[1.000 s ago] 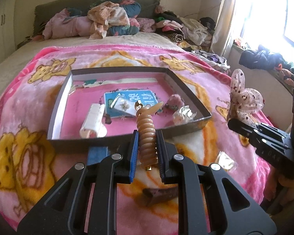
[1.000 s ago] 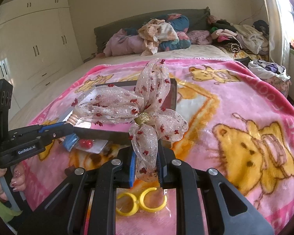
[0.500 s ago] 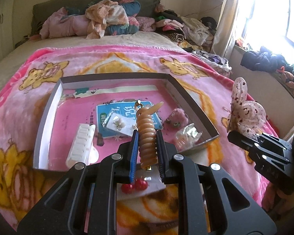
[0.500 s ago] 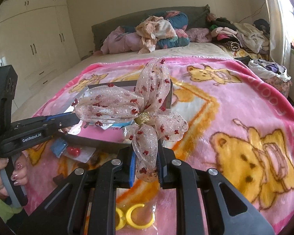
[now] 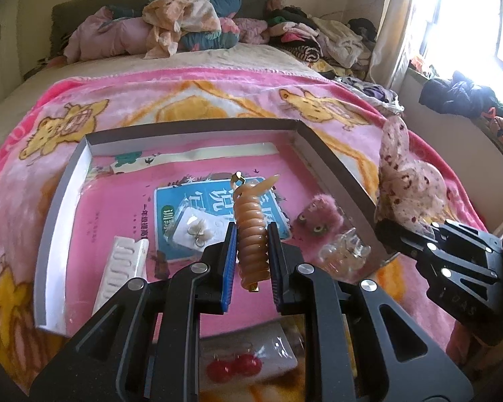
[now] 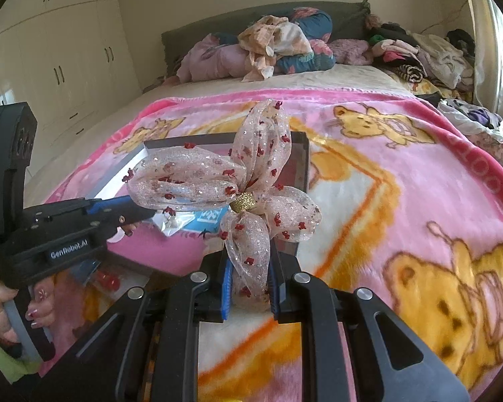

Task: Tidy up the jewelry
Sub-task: 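Carry the pink bow and spiral hair tie over the open box with both tools, then open the right tool to drop the bow while the left tool drops the spiral hair tie into the box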

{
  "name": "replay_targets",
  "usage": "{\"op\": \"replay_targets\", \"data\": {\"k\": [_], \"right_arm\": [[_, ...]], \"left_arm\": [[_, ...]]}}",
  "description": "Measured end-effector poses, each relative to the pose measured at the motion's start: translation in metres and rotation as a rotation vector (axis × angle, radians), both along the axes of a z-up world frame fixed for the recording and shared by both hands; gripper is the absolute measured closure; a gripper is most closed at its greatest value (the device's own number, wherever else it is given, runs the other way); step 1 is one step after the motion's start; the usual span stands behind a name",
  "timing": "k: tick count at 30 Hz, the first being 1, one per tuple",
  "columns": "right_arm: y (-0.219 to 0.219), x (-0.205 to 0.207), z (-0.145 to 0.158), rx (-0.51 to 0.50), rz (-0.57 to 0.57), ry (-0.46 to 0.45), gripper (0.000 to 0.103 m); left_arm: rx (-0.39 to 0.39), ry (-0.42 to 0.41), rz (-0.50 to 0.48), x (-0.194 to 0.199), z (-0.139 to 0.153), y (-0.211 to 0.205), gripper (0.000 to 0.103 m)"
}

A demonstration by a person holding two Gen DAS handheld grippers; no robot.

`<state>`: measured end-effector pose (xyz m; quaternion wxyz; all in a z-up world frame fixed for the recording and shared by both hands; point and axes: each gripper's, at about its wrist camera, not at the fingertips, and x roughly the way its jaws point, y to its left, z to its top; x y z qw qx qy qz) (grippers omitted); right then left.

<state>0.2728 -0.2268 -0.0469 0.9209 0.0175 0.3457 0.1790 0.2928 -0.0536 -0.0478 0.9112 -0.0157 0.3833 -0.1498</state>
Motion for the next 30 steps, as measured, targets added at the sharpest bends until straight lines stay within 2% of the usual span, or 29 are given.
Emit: {"op": "replay_targets", "data": {"k": [15, 18, 20, 23, 30], "right_arm": [[0.012, 0.044, -0.01, -0.017, 0.013, 0.031, 0.081], [0.013, 0.045, -0.009, -0.01, 0.014, 0.028, 0.077], [0.012, 0.044, -0.009, -0.007, 0.01, 0.025, 0.066], [0.009, 0.042, -0.008, 0.01, -0.001, 0.02, 0.059], [-0.002, 0.033, -0.004, 0.051, -0.025, 0.008, 0.05]], "left_arm": [[-0.008, 0.018, 0.005, 0.019, -0.01, -0.003, 0.092], [-0.009, 0.021, 0.006, 0.02, -0.011, -0.003, 0.092], [-0.01, 0.021, 0.005, 0.02, -0.011, -0.003, 0.092], [-0.01, 0.022, 0.005, 0.021, -0.011, -0.004, 0.092], [-0.009, 0.024, 0.005, 0.021, -0.013, -0.005, 0.092]]}}
